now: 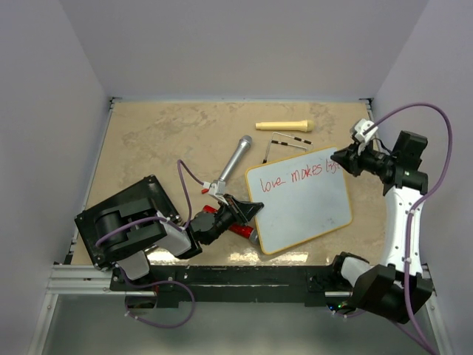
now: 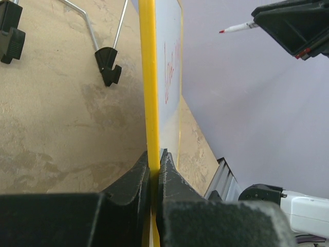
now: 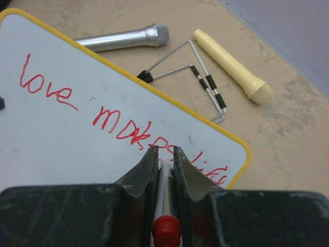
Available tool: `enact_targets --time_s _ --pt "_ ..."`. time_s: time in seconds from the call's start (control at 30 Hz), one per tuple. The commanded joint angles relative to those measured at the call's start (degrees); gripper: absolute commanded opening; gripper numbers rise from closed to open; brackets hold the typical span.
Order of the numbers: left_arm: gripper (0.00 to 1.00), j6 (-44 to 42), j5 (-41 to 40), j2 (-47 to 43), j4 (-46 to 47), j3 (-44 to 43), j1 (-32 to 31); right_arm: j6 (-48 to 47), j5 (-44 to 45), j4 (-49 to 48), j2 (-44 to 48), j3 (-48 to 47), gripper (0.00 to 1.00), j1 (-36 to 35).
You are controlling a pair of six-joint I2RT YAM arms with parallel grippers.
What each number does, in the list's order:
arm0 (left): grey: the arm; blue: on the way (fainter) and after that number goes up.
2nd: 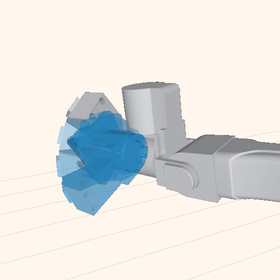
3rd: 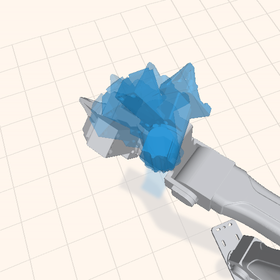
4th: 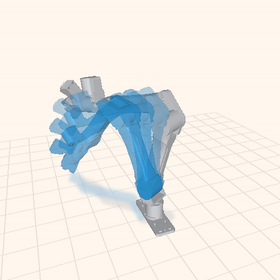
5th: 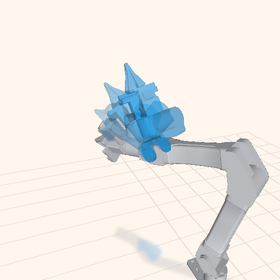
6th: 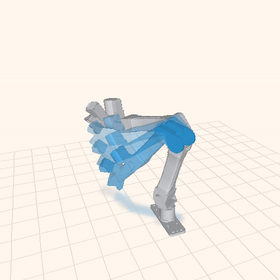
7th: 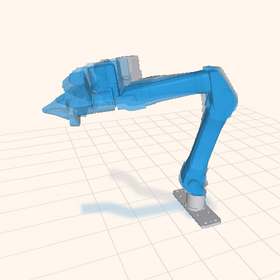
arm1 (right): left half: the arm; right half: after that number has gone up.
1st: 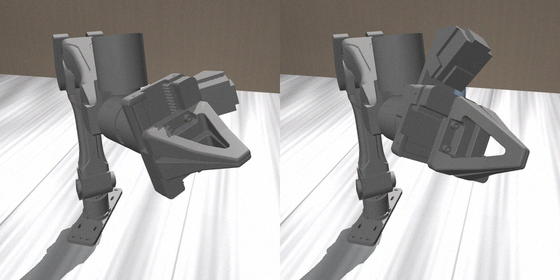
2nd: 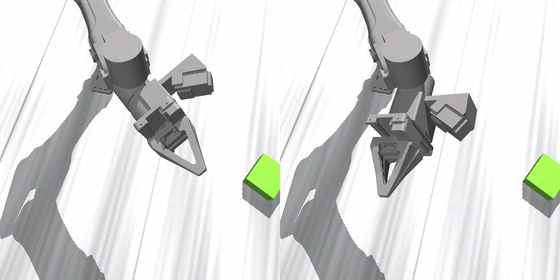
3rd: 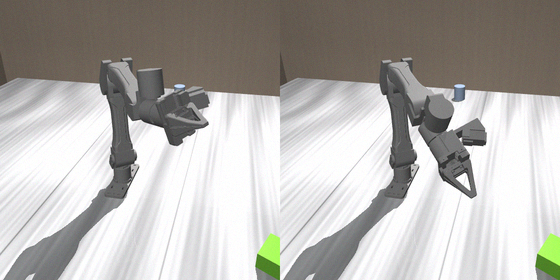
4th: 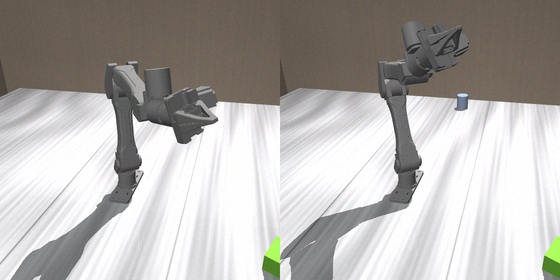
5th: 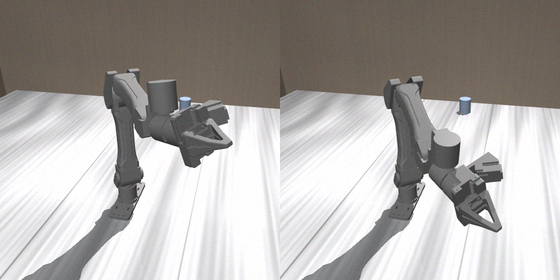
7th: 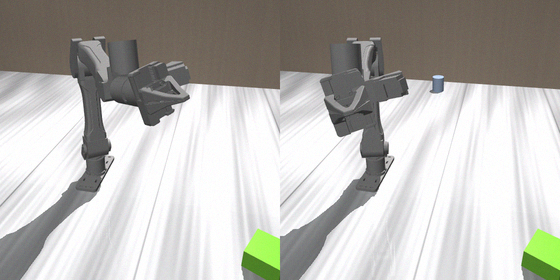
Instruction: Write a sentence on the whiteboard
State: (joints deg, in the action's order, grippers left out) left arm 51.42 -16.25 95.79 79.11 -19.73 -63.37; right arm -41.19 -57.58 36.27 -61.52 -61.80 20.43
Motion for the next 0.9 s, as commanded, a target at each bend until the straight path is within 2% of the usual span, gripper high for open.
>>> enact_targets --time_s 0.0,0.13,0.5,0.87 --pt "0.00 -7.2 1.6 1.5 -0.3 0.8 0.0 -11.3 -6.5 13.8 -1.9 -1.7 0.00 -1.3" --pt "0.00 -6.0 0.6 1.8 0.6 1.1 0.0 -16.5 -7.2 18.5 -1.8 -1.5 0.00 -3.8" --pt "0.00 -4.6 -2.4 1.6 2.4 2.5 -0.1 -16.9 -7.4 18.2 -1.7 1.2 0.00 -5.7" --pt "0.00 -3.7 -4.1 1.7 2.8 2.5 -0.3 -22.1 -7.8 22.2 -2.4 2.7 0.00 -8.1"
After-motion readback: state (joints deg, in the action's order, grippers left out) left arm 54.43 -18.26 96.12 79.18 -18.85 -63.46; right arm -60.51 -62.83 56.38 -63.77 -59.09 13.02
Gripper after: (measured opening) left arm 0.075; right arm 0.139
